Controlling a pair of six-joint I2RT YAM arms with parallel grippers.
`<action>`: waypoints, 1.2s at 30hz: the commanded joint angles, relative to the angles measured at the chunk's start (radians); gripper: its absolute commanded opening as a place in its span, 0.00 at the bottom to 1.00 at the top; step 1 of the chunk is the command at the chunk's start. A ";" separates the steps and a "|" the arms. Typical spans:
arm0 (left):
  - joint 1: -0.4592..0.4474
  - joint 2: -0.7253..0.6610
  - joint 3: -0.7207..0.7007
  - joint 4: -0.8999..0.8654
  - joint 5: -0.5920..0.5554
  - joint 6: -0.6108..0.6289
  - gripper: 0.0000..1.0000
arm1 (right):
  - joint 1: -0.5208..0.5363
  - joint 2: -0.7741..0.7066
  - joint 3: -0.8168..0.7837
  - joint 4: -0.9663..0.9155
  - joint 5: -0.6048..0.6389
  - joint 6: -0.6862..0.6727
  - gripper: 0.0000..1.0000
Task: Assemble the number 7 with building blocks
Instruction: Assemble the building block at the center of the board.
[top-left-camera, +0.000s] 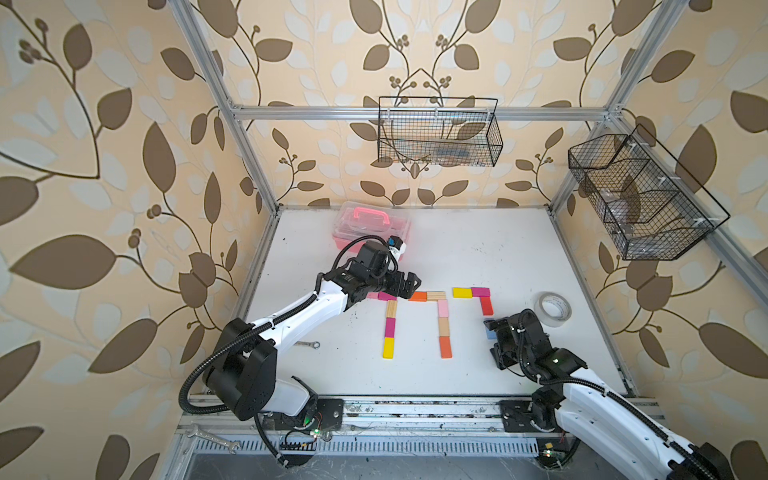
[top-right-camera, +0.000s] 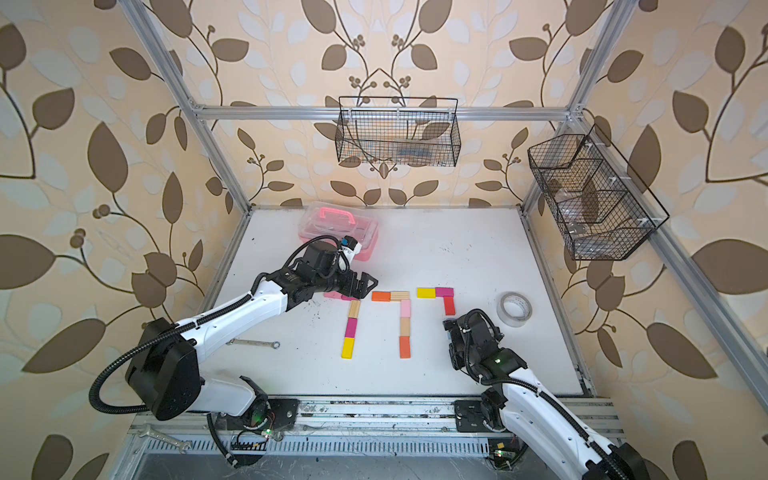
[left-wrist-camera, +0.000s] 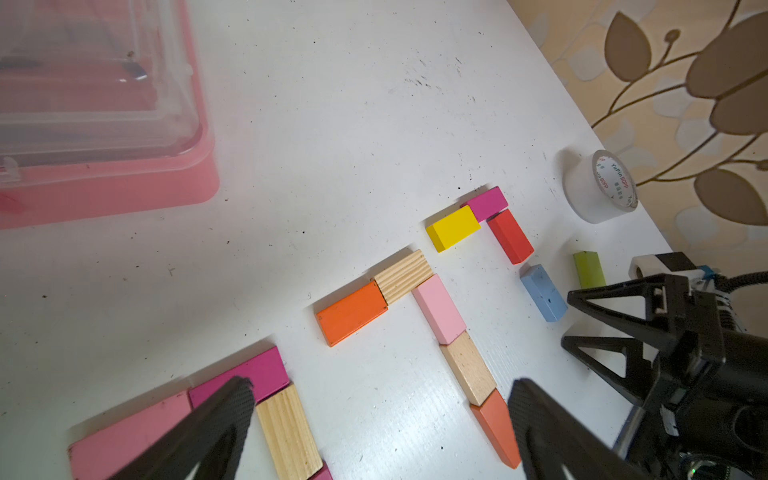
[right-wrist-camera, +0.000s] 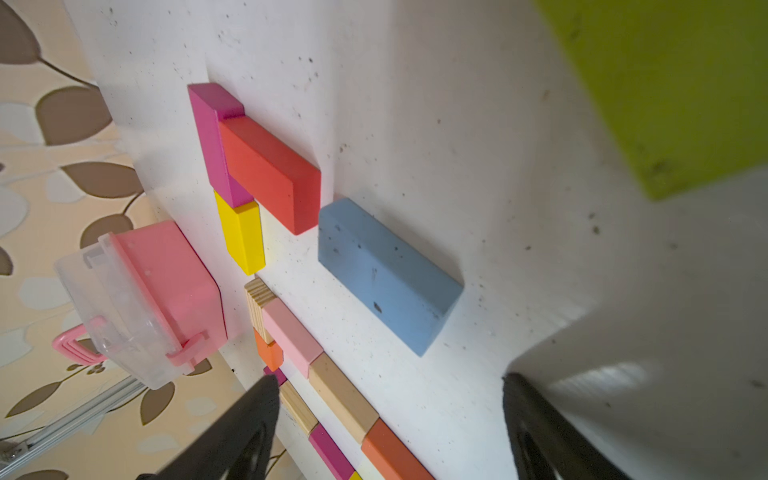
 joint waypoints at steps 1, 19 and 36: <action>-0.003 -0.019 0.014 0.019 -0.004 0.007 0.99 | -0.041 0.014 -0.024 -0.014 -0.032 0.023 0.85; -0.001 -0.020 0.013 0.010 -0.012 0.029 0.99 | -0.091 0.062 -0.045 0.054 -0.073 -0.006 0.80; -0.001 -0.013 0.025 0.005 -0.015 0.038 0.99 | -0.120 0.103 -0.039 0.084 -0.084 -0.036 0.79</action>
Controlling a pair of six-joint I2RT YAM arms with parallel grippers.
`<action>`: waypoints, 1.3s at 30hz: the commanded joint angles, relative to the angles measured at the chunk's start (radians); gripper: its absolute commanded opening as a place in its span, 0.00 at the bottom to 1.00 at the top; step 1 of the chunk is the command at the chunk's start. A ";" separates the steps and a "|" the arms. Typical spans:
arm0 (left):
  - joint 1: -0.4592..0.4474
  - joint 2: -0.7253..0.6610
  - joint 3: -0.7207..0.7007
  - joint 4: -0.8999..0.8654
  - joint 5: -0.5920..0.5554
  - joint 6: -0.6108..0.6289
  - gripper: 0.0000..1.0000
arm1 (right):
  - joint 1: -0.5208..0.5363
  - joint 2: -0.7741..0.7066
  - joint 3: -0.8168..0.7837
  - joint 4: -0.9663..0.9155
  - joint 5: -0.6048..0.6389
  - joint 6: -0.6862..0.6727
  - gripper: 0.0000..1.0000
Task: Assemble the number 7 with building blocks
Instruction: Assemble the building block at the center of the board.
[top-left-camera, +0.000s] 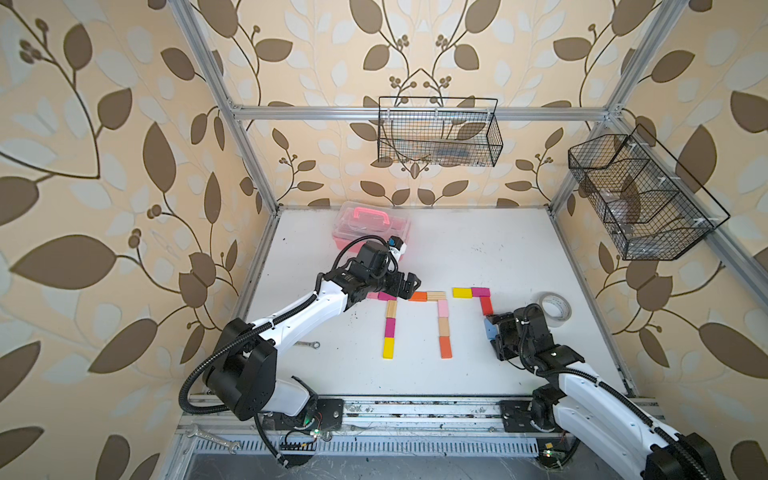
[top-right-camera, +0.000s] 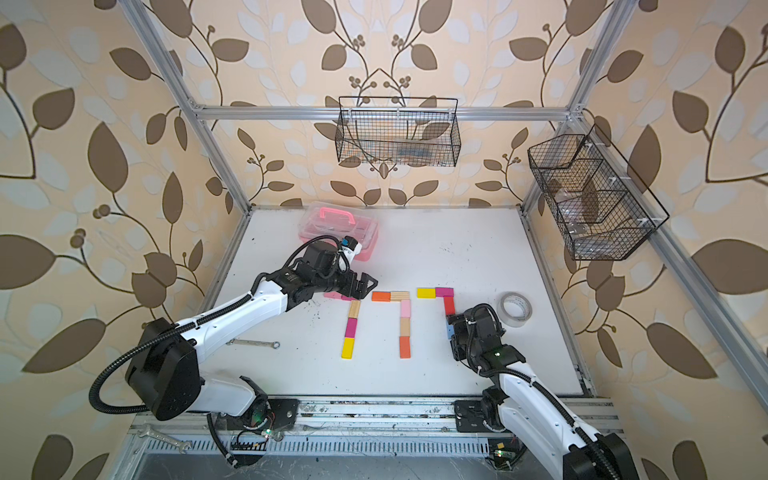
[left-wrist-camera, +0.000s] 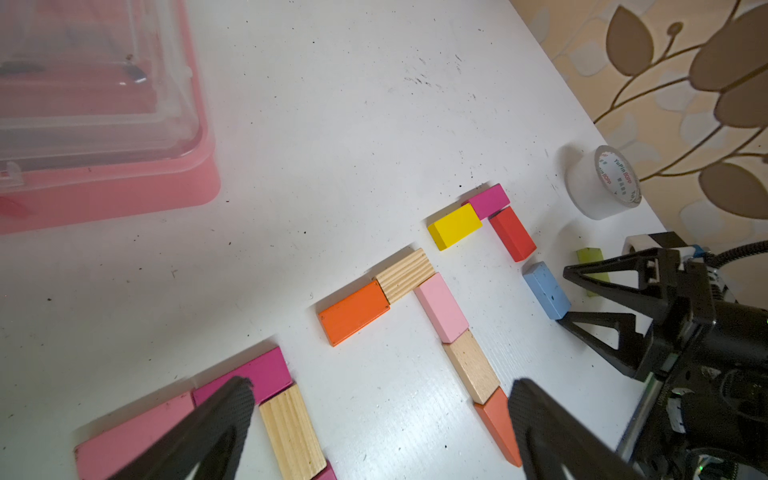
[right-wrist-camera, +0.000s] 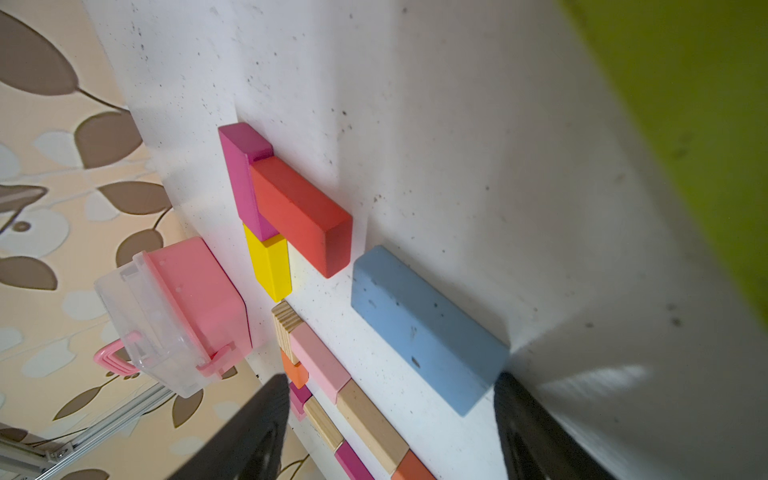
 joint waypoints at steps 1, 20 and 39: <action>-0.001 -0.011 0.027 0.006 -0.013 0.019 0.99 | -0.008 0.016 -0.029 -0.045 -0.008 0.020 0.79; -0.001 -0.002 0.030 0.004 -0.015 0.020 0.99 | -0.033 0.050 -0.033 -0.015 -0.033 0.000 0.78; -0.001 -0.002 0.033 -0.001 -0.017 0.024 0.99 | -0.052 0.049 -0.055 -0.005 -0.041 -0.008 0.78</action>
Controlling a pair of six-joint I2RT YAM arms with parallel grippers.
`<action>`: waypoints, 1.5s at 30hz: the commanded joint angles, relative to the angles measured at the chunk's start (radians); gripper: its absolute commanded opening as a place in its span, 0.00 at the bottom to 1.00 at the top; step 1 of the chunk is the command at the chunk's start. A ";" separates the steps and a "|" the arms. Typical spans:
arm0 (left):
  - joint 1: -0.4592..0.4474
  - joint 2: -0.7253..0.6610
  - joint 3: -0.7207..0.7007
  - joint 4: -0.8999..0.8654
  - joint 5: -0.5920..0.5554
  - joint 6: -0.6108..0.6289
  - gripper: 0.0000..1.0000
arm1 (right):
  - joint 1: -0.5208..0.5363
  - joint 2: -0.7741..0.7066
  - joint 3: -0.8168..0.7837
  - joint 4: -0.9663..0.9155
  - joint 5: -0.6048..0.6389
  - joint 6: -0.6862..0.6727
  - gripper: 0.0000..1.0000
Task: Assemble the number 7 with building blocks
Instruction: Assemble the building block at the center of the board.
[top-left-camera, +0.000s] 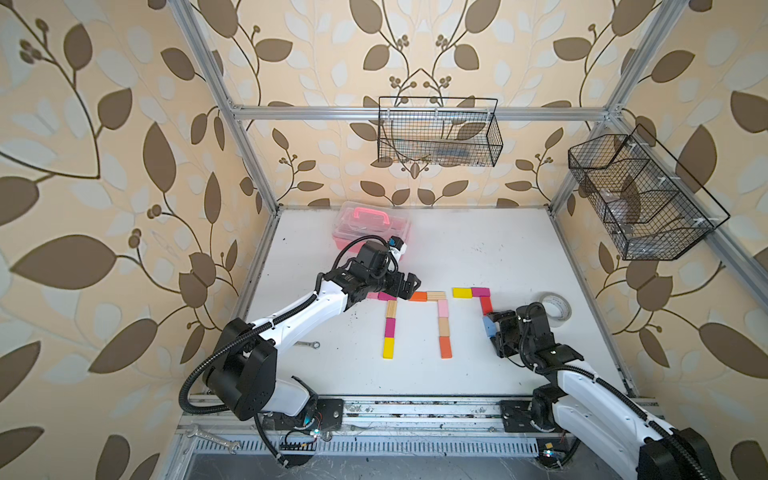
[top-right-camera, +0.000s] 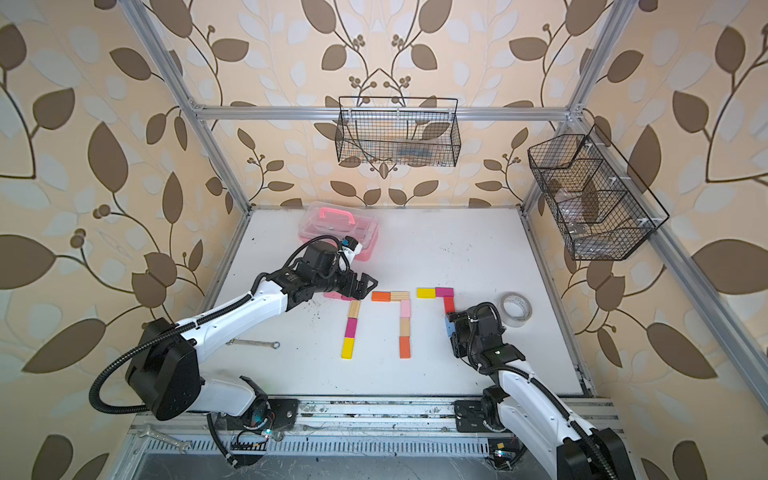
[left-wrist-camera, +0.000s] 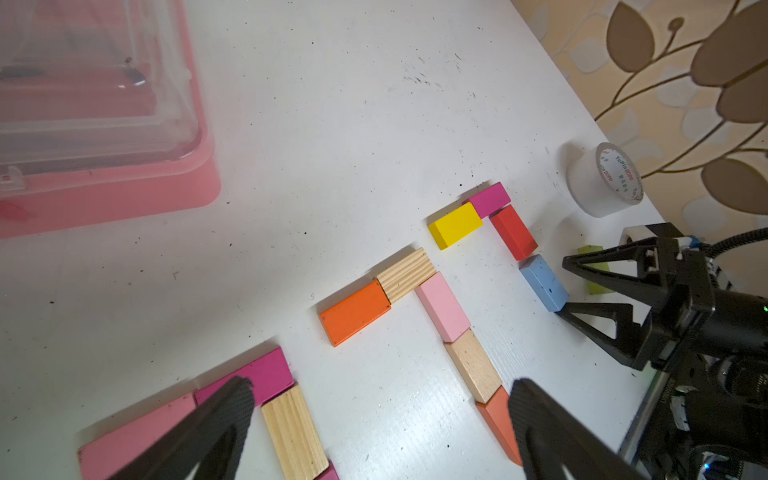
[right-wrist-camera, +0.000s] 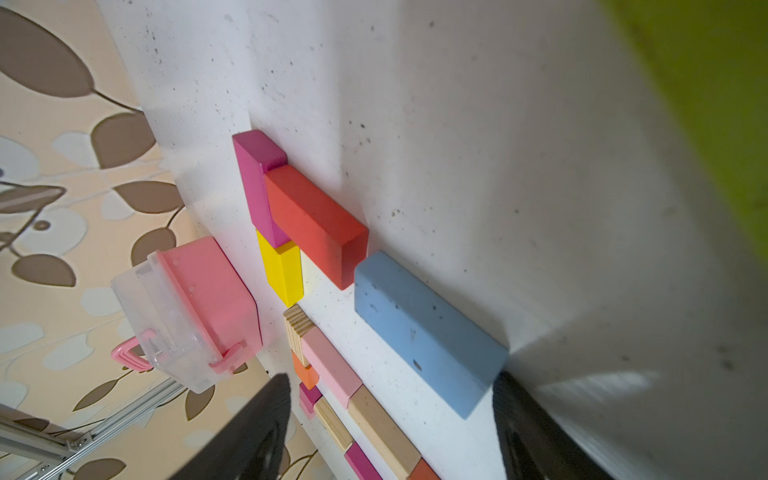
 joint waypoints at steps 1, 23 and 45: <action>-0.001 -0.002 0.034 0.000 -0.016 0.015 0.99 | -0.005 0.012 -0.047 -0.073 0.000 0.020 0.78; -0.002 -0.001 0.030 0.006 -0.007 0.006 0.99 | -0.006 0.012 -0.059 -0.058 0.006 0.033 0.79; -0.001 -0.003 0.029 0.011 -0.007 0.006 0.99 | -0.034 -0.062 0.078 -0.343 0.039 -0.107 0.93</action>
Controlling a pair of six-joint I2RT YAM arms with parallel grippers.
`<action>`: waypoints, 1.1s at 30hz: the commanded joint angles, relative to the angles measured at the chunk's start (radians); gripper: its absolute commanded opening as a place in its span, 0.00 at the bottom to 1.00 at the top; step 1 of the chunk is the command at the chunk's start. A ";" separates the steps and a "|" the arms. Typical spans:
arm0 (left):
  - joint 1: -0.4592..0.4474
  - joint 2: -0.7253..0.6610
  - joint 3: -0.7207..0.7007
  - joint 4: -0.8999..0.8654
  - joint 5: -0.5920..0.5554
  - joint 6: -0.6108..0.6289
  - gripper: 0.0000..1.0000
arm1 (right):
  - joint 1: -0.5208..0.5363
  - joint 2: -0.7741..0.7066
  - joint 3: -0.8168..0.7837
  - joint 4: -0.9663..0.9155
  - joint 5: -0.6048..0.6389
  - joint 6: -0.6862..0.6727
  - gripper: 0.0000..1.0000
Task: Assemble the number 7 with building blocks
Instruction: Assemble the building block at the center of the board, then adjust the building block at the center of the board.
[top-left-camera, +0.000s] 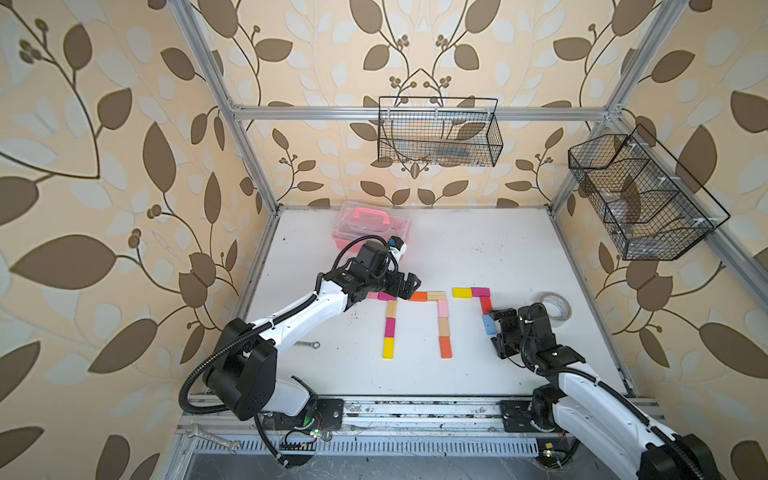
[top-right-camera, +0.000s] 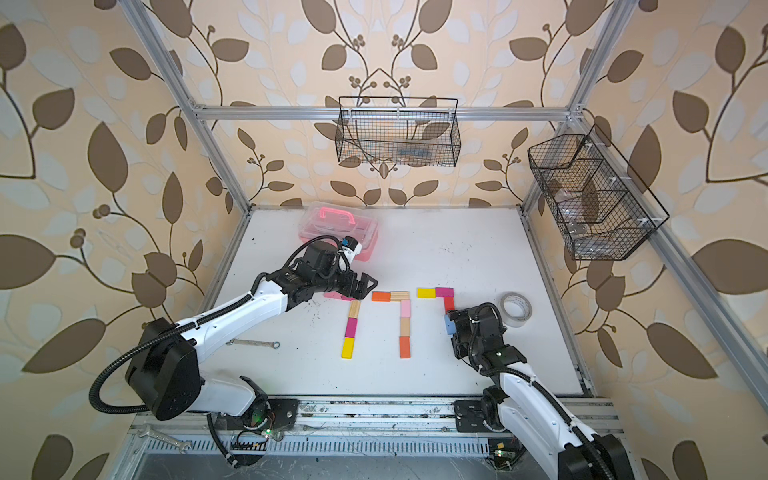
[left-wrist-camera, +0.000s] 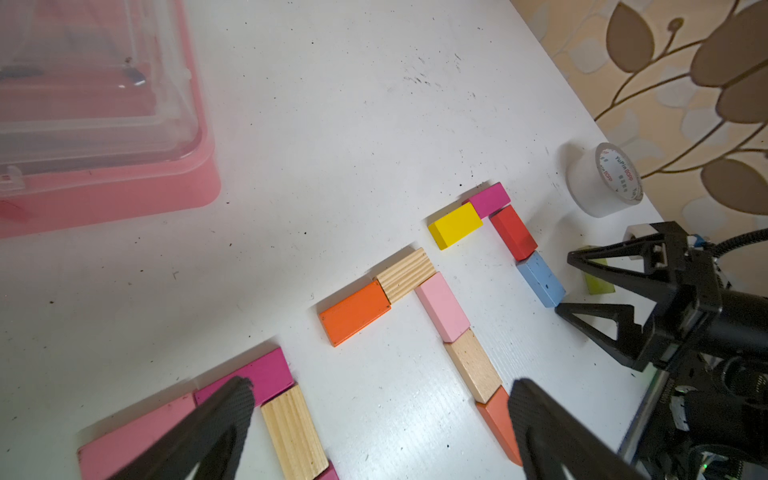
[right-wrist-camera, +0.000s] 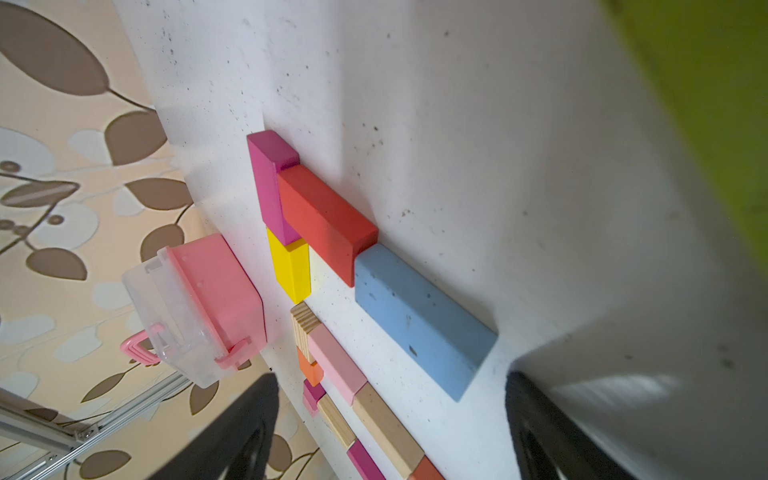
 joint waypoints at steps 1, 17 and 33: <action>-0.001 -0.004 0.029 0.010 -0.007 0.007 0.99 | -0.042 0.000 0.096 -0.311 0.031 -0.127 0.98; -0.002 -0.021 0.011 0.013 -0.003 0.003 0.99 | -0.037 0.644 0.767 -0.723 -0.037 -1.195 0.97; -0.003 -0.012 0.016 0.016 0.012 -0.016 0.99 | 0.064 0.847 0.778 -0.704 0.128 -1.293 0.90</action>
